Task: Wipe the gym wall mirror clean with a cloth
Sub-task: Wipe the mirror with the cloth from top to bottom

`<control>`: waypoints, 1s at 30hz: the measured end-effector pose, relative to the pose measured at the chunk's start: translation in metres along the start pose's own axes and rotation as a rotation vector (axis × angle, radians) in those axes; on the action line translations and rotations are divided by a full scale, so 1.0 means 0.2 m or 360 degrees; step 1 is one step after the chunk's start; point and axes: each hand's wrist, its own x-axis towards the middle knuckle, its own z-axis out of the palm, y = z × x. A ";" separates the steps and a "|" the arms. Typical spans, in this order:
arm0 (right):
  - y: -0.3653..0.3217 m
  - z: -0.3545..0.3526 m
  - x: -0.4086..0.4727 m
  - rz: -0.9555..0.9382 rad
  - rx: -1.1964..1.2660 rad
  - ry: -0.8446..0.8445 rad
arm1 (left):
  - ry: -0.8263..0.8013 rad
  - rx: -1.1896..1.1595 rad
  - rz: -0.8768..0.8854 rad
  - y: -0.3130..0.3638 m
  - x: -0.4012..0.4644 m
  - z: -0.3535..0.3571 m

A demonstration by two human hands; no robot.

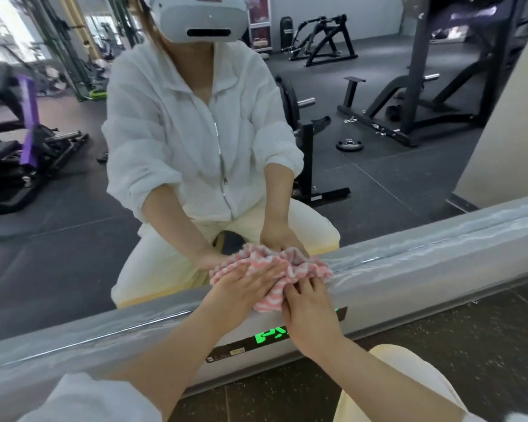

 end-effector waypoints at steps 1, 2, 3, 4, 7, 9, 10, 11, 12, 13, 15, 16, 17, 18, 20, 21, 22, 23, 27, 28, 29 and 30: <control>-0.03 0.01 0.00 -0.0061 0.0014 -0.0018 | 0.0015 -0.0014 -0.0008 -0.01 -0.07 0.04; -0.06 0.01 0.01 -0.0113 0.0026 -0.0022 | 0.0026 -0.0030 0.0003 -0.03 -0.14 0.06; -0.07 0.02 0.01 -0.0129 0.0054 -0.0039 | 0.0016 -0.0032 0.0010 -0.05 -0.20 0.08; -0.09 0.01 0.01 -0.0128 0.0096 -0.0048 | -0.0007 -0.0015 0.0002 -0.07 -0.24 0.09; -0.14 -0.06 0.05 -0.0088 0.0269 0.0093 | 0.0054 0.0047 -0.0092 -0.14 -0.27 0.07; -0.19 -0.17 0.13 -0.0063 0.0336 0.0301 | 0.0260 0.0047 -0.0208 -0.23 -0.21 0.02; -0.21 -0.24 0.18 -0.0060 0.0355 0.0434 | 0.0386 0.0048 -0.0268 -0.28 -0.16 -0.01; -0.22 -0.31 0.25 -0.0074 0.0389 0.0586 | 0.0510 0.0064 -0.0321 -0.36 -0.09 -0.06; -0.24 -0.39 0.32 -0.0099 0.0432 0.0735 | 0.0622 0.0063 -0.0373 -0.44 -0.04 -0.11; -0.26 -0.48 0.39 -0.0111 0.0489 0.0863 | 0.0718 0.0045 -0.0437 -0.53 0.02 -0.18; -0.30 -0.69 0.56 -0.0104 0.0591 0.1058 | 0.0893 -0.0028 -0.0585 -0.73 0.11 -0.35; -0.32 -0.80 0.64 -0.0100 0.0620 0.1132 | 0.0979 -0.0060 -0.0674 -0.82 0.15 -0.43; -0.34 -0.89 0.71 -0.0096 0.0629 0.1189 | 0.1050 -0.0089 -0.0763 -0.90 0.18 -0.51; -0.36 -0.97 0.77 -0.0105 0.0620 0.1229 | 0.1105 -0.0108 -0.0841 -0.96 0.21 -0.57; -0.38 -1.05 0.84 -0.0167 0.0543 0.1282 | 0.1168 -0.0150 -0.0950 -1.01 0.24 -0.63; -0.38 -1.04 0.84 -0.0197 0.0490 0.1288 | 0.1184 -0.0187 -0.0980 -0.99 0.24 -0.62; -0.37 -1.00 0.83 -0.0224 0.0449 0.1281 | 0.1195 -0.0220 -0.0993 -0.96 0.24 -0.61; -0.36 -0.95 0.79 -0.0248 0.0426 0.1268 | 0.1196 -0.0241 -0.0984 -0.92 0.22 -0.58; -0.28 -0.66 0.61 -0.0431 0.0352 0.1191 | 0.1069 -0.0237 -0.0806 -0.70 0.11 -0.36; -0.25 -0.58 0.54 -0.0474 0.0345 0.1125 | 0.1003 -0.0202 -0.0751 -0.63 0.07 -0.30; -0.23 -0.50 0.48 -0.0484 0.0336 0.1024 | 0.0907 -0.0145 -0.0687 -0.56 0.02 -0.23; -0.22 -0.43 0.41 -0.0475 0.0309 0.0891 | 0.0788 -0.0080 -0.0622 -0.49 -0.02 -0.18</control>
